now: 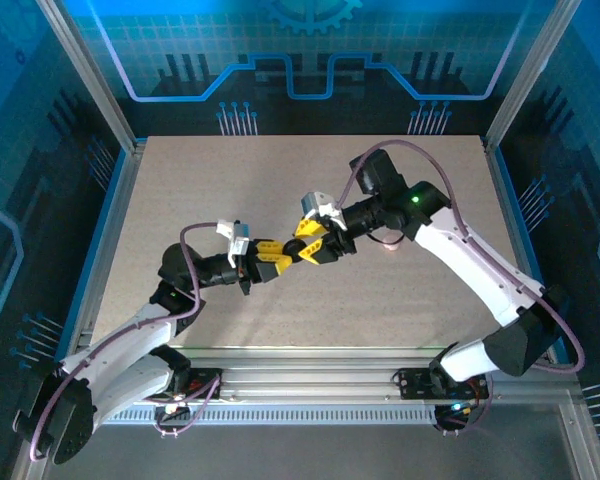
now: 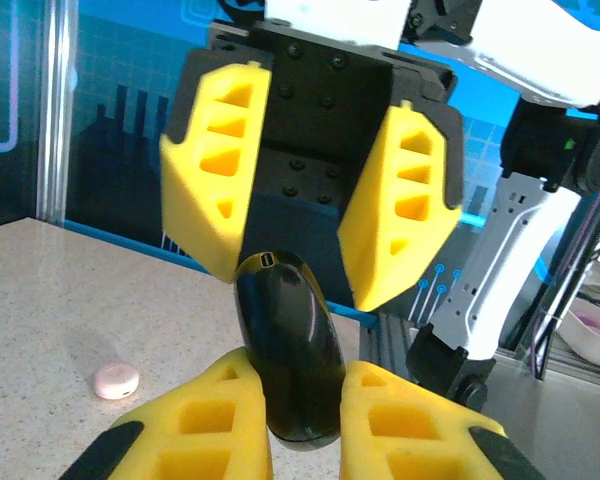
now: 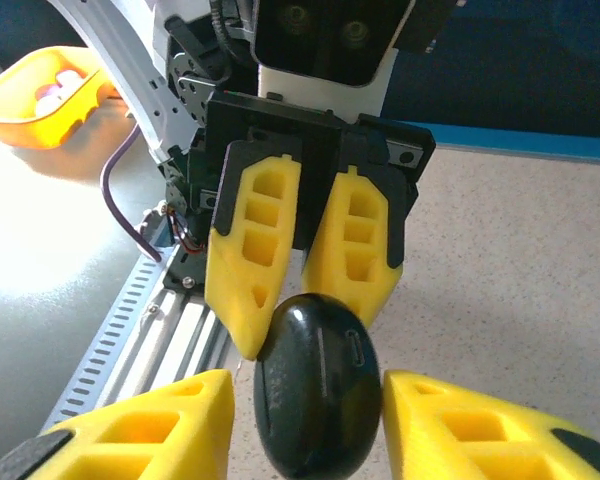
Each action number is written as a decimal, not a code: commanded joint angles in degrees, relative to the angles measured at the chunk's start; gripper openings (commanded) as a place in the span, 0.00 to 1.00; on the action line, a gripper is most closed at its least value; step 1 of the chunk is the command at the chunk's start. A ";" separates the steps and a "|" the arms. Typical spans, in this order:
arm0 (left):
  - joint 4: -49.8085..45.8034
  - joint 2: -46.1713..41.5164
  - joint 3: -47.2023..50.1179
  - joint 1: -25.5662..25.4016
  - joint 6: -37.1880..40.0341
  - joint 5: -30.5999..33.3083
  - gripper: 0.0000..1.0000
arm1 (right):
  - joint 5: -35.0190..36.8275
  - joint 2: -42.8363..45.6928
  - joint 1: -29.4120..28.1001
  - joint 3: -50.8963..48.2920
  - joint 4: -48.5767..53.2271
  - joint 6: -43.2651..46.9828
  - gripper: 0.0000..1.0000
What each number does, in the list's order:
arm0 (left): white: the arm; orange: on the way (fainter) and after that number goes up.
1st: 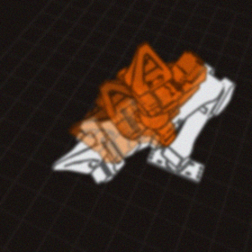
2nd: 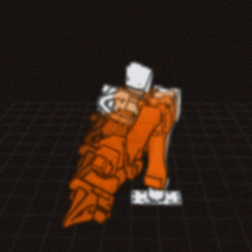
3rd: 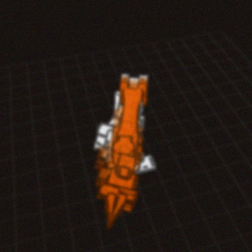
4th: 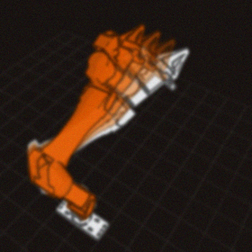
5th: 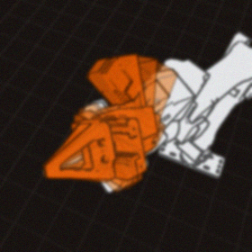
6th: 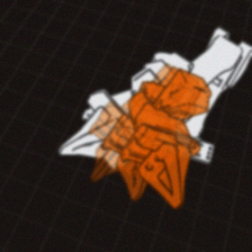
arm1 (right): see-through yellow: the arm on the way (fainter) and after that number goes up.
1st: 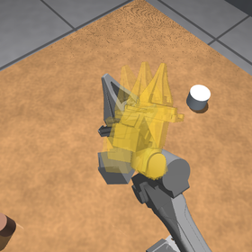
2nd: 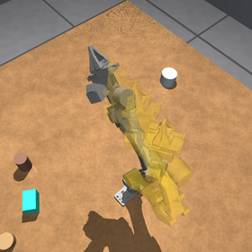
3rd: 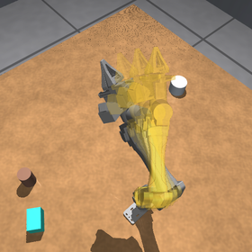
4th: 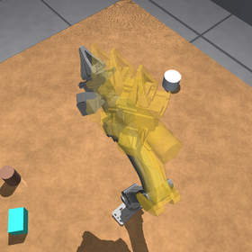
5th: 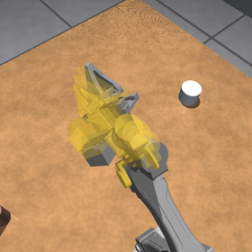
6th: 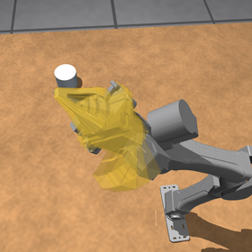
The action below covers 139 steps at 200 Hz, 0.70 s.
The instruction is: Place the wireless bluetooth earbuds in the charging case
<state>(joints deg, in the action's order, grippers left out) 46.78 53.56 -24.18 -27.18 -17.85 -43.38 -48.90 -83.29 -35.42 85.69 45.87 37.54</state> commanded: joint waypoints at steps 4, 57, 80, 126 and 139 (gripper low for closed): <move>-0.11 0.32 -2.74 -0.51 1.65 -2.09 0.12 | -3.39 -2.00 -0.96 3.19 6.16 3.13 0.32; -3.82 -0.90 -3.50 -0.60 4.17 -0.85 0.29 | -2.46 -1.89 -0.13 3.29 5.59 0.85 0.11; -3.23 -1.27 -2.70 -0.66 4.30 0.43 0.46 | -4.19 1.22 1.80 -1.38 -3.08 -6.78 0.09; 0.44 -0.07 -0.96 -1.11 3.96 2.24 0.51 | -8.44 8.27 4.13 -12.69 -24.09 -24.61 0.08; 2.31 1.28 -0.96 -1.35 3.60 2.24 0.51 | -8.64 9.71 4.15 -15.24 -29.21 -29.14 0.08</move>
<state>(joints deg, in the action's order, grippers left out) 44.29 53.41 -25.56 -27.73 -14.66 -42.37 -53.65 -76.93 -31.53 74.06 30.57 20.38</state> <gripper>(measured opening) 0.509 0.141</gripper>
